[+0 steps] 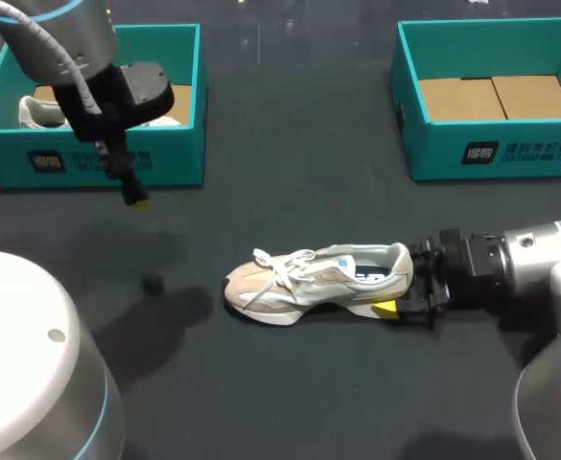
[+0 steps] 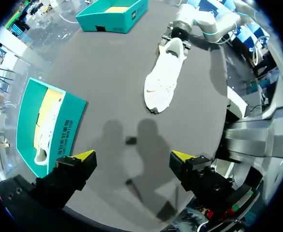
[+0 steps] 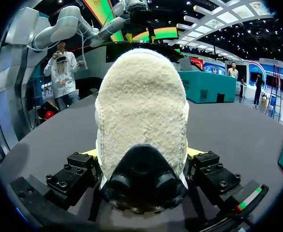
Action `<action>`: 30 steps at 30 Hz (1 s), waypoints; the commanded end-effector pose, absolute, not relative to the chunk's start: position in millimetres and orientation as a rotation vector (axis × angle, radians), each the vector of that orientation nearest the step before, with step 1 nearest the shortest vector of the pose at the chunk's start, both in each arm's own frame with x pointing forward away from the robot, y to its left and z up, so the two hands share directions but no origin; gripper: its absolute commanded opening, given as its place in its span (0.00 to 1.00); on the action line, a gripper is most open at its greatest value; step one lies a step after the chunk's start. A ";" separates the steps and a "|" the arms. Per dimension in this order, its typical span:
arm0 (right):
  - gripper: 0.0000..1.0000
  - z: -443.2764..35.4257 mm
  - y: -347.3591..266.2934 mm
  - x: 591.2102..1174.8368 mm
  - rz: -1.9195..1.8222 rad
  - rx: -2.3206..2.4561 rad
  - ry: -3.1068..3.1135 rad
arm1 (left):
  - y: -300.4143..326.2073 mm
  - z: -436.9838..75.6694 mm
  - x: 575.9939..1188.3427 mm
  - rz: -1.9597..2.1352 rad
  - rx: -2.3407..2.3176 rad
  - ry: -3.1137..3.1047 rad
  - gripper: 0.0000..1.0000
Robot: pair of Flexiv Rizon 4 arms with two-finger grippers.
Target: Take the shoe out of the shoebox, open the shoe tongue, remove and reinsert the insole, then place the shoe into the shoebox
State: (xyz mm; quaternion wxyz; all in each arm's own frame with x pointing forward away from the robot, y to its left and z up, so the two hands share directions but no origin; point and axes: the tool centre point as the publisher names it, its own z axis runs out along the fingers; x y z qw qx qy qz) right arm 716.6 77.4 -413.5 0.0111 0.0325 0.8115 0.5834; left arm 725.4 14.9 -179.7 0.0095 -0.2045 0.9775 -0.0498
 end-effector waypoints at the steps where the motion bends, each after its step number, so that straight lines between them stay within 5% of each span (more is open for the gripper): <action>1: 0.00 -412.0 77.5 715.9 1.814 0.103 2.536 | -24.1 -189.0 721.1 -0.086 -0.691 3.095 1.00; 19: 0.00 -412.0 77.5 715.9 1.814 0.103 2.536 | -34.4 -191.2 713.5 -0.077 -0.634 3.117 1.00; 30: 0.00 -412.0 77.5 715.9 1.814 0.103 2.536 | -81.0 -213.0 694.0 -0.110 -1.059 3.063 1.00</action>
